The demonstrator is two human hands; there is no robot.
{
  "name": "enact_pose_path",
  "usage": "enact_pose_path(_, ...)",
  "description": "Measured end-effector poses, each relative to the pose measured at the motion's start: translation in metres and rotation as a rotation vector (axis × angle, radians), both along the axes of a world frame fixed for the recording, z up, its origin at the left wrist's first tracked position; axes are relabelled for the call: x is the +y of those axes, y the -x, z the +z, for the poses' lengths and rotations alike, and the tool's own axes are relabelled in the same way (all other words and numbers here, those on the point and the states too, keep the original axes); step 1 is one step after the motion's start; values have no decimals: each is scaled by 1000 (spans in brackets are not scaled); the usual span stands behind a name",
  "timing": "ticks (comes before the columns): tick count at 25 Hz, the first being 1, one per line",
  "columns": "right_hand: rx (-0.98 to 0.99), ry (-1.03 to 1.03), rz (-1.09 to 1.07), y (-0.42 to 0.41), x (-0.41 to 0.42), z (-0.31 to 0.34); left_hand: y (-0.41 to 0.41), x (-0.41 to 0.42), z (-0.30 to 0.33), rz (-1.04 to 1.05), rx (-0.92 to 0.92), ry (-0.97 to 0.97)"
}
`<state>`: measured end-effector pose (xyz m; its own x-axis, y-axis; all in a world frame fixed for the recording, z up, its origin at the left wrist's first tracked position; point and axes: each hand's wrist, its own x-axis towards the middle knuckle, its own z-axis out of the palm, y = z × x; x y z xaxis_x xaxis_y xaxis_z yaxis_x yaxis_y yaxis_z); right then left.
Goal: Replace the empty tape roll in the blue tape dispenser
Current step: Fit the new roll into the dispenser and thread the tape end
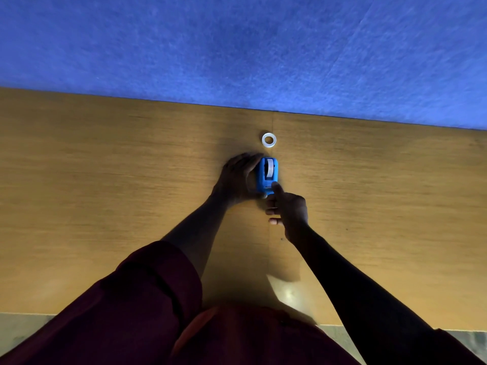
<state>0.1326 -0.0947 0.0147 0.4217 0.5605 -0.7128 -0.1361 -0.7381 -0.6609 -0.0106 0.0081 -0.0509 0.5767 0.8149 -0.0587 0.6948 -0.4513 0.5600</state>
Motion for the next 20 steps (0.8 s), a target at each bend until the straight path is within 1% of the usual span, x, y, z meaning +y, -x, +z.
enact_pose_path(2,62,52,-23,-2,5,-1,0,0,-1,1,-5,-13)
enact_pose_path(9,130,84,-61,-3,14,-2,-1,-1,-2,5,4,14)
enact_pose_path(15,147,65,-71,-3,15,-5,-1,-1,-3,13,4,19)
enact_pose_path(20,91,56,-47,-2,12,-9,-2,0,-4,10,4,14)
